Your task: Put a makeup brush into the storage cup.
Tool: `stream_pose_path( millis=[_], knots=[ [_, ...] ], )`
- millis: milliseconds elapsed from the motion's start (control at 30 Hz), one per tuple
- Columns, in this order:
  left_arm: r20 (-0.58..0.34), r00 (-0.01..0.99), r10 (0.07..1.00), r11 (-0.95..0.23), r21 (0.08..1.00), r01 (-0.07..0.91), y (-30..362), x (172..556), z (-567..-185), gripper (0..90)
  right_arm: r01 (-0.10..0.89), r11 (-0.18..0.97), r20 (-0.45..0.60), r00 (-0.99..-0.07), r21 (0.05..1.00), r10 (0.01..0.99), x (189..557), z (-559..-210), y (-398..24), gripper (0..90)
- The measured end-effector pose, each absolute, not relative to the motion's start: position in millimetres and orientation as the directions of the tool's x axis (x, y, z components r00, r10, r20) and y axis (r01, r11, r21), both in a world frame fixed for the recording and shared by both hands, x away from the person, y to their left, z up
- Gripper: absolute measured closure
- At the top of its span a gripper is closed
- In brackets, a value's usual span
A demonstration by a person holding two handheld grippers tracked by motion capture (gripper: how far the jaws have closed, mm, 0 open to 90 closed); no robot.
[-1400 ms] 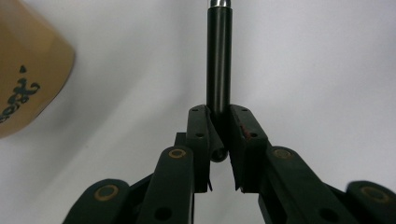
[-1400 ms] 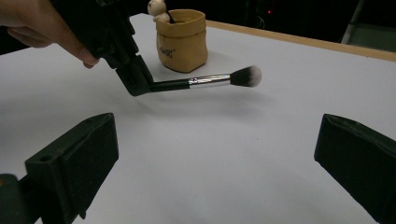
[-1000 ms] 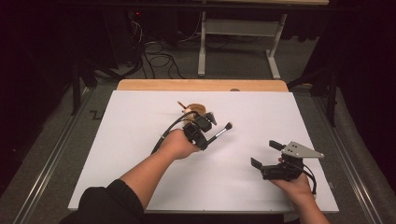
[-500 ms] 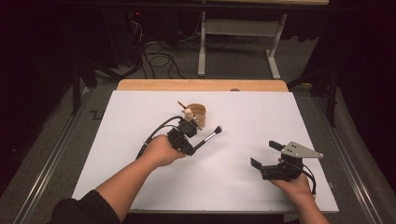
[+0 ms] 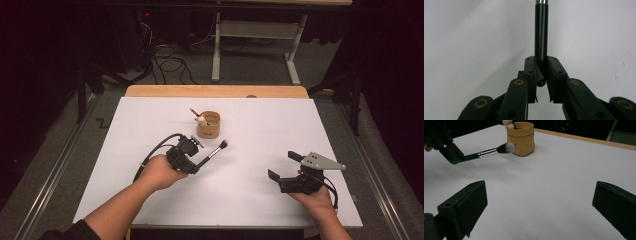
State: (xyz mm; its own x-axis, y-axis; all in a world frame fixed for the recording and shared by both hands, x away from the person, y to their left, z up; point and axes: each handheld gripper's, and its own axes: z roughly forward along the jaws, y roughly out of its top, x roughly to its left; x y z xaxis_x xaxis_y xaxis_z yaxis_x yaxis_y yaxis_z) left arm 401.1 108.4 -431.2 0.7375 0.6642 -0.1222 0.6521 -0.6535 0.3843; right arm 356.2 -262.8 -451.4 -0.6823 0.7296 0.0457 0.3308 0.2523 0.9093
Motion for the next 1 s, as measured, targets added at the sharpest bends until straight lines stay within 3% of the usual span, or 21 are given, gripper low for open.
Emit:
stream_pose_path(
  millis=[367,1000],
  knots=[
    [-0.135,0.680,0.721,-0.568,0.447,0.691,135,395,-438,79.3,0.335,0.254,0.047,-0.682,0.907,0.730,356,-452,-262,0.2],
    [-0.149,0.538,0.829,-0.419,0.471,0.776,180,392,-449,79.3,0.332,0.256,0.044,-0.682,0.908,0.730,356,-452,-262,0.3]
  ],
)
